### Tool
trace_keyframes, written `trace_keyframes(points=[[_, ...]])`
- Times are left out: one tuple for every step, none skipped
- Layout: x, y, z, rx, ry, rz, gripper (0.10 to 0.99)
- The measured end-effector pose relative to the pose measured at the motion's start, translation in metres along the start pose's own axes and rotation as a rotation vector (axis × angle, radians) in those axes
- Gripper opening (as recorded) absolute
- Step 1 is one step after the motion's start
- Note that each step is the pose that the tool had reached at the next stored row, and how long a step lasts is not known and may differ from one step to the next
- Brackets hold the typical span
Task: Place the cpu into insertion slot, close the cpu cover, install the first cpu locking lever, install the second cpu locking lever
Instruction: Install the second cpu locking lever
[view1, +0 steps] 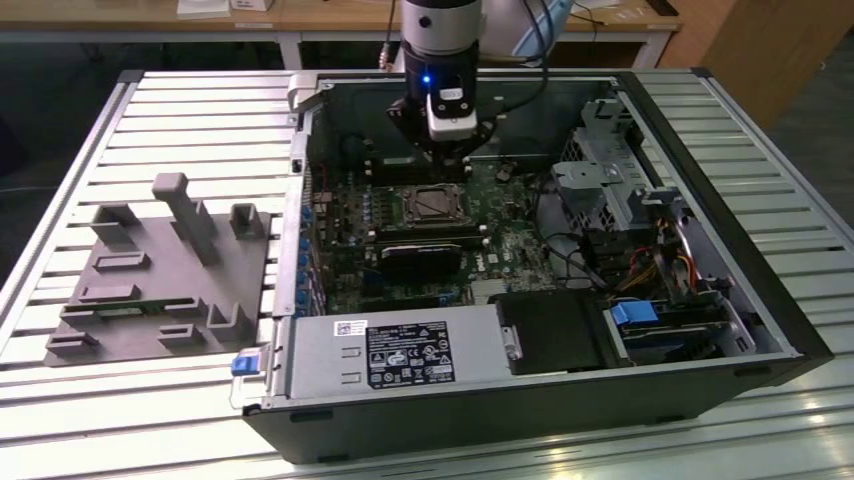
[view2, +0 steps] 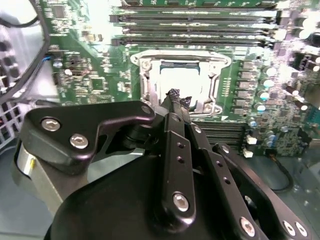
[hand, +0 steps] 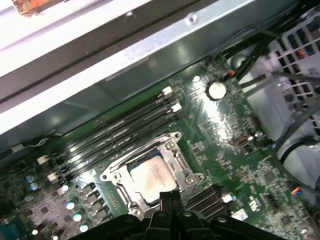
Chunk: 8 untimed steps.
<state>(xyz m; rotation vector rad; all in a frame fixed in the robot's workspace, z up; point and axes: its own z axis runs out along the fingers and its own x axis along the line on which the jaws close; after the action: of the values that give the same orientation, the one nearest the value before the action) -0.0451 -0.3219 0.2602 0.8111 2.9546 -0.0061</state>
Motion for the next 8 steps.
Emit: trace_keyframes(points=[[-0.0002, 0.0001, 0.0009, 0.005, 0.0077, 0.0, 0.102], [-0.0005, 0.0001, 0.002, 0.008, 0.0136, 0.0, 0.102], [-0.0007, -0.0004, 0.0033, 0.01, 0.0163, -0.001, 0.102], [-0.0013, -0.0016, 0.004, 0.01, 0.0163, -0.001, 0.102], [-0.002, -0.0029, 0.0049, 0.01, 0.0164, 0.0, 0.102], [-0.0029, -0.0045, 0.0059, 0.009, 0.0164, 0.0, 0.102], [-0.0037, -0.0059, 0.0067, 0.009, 0.0165, 0.0, 0.102], [-0.0044, -0.0073, 0.0076, 0.009, 0.0165, 0.0, 0.102]])
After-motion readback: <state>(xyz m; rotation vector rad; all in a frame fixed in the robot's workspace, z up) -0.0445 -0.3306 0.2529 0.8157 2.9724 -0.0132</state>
